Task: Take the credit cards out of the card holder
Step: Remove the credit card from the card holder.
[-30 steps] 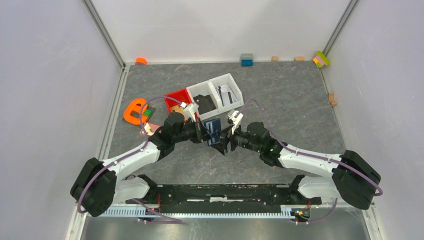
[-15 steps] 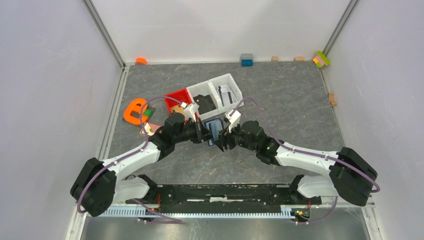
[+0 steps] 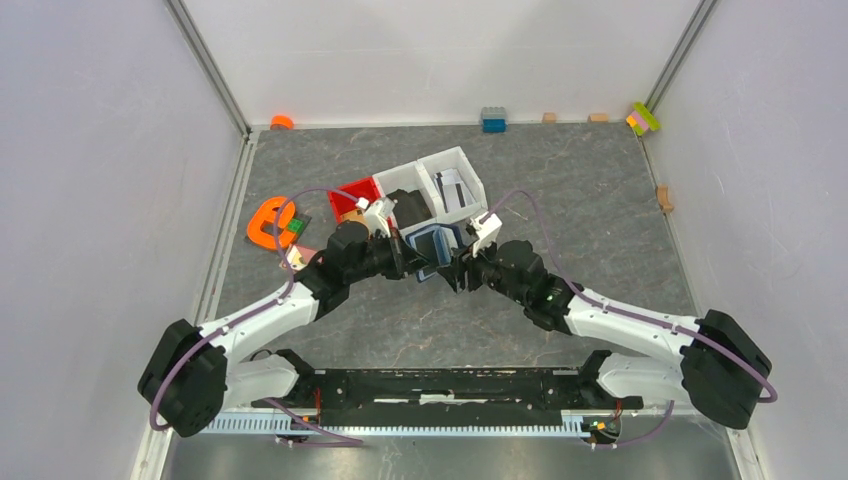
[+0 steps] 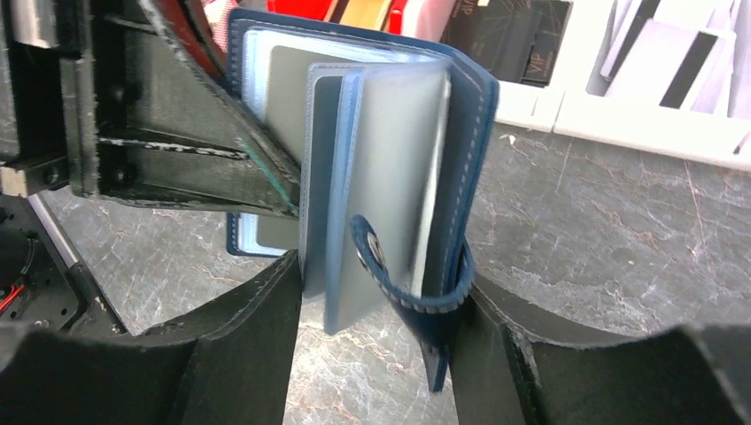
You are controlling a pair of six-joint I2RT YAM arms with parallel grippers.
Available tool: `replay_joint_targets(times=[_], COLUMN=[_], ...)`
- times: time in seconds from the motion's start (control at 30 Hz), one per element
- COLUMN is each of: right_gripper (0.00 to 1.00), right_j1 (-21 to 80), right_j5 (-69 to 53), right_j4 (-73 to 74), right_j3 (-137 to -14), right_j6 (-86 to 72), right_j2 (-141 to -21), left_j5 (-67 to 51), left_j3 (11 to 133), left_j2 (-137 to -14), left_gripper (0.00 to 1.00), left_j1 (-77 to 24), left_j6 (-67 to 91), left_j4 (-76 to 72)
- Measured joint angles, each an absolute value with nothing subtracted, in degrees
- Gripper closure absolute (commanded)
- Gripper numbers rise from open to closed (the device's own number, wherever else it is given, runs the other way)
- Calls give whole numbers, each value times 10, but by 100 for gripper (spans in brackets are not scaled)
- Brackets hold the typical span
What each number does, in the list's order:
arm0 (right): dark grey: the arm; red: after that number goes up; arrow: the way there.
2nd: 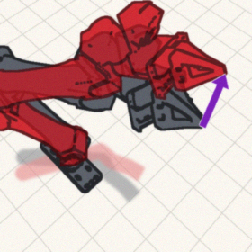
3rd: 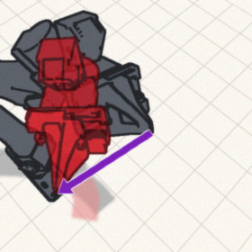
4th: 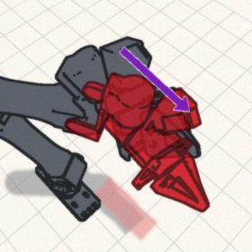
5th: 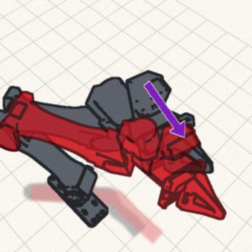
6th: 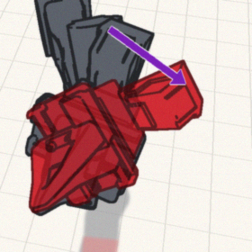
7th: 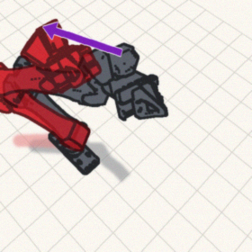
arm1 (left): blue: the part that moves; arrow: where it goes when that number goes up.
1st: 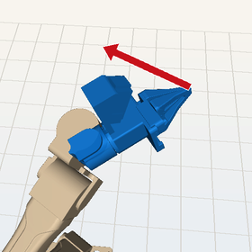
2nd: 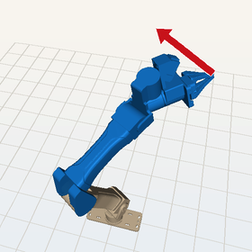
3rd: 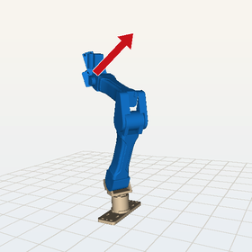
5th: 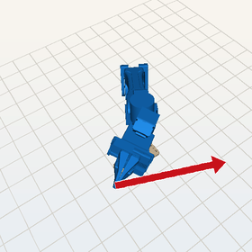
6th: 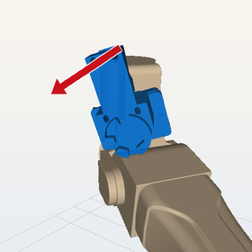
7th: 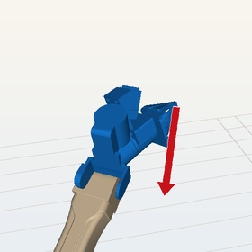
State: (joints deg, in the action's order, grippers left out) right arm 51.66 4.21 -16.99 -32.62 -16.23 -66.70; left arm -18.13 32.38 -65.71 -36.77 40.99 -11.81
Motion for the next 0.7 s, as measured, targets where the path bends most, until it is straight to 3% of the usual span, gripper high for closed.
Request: replay_joint_targets(times=[0.3, 0.53, 0.7], right_gripper=[45, 50, 66], right_j1=[435, 408, 408], right_j5=[18, -88, -147], right_j4=[-183, -242, -287], right_j3=[-285, -268, -265], right_j6=[-197, -217, -227], right_j2=[-661, -664, -668], left_j5=[-162, -166, -168], left_j3=[324, 325, 325], left_j2=[-654, -654, -654], left_gripper=[98, 98, 98], left_j1=[-373, -373, -373], left_j6=[406, 406, 406], left_j4=[-69, -58, -58])
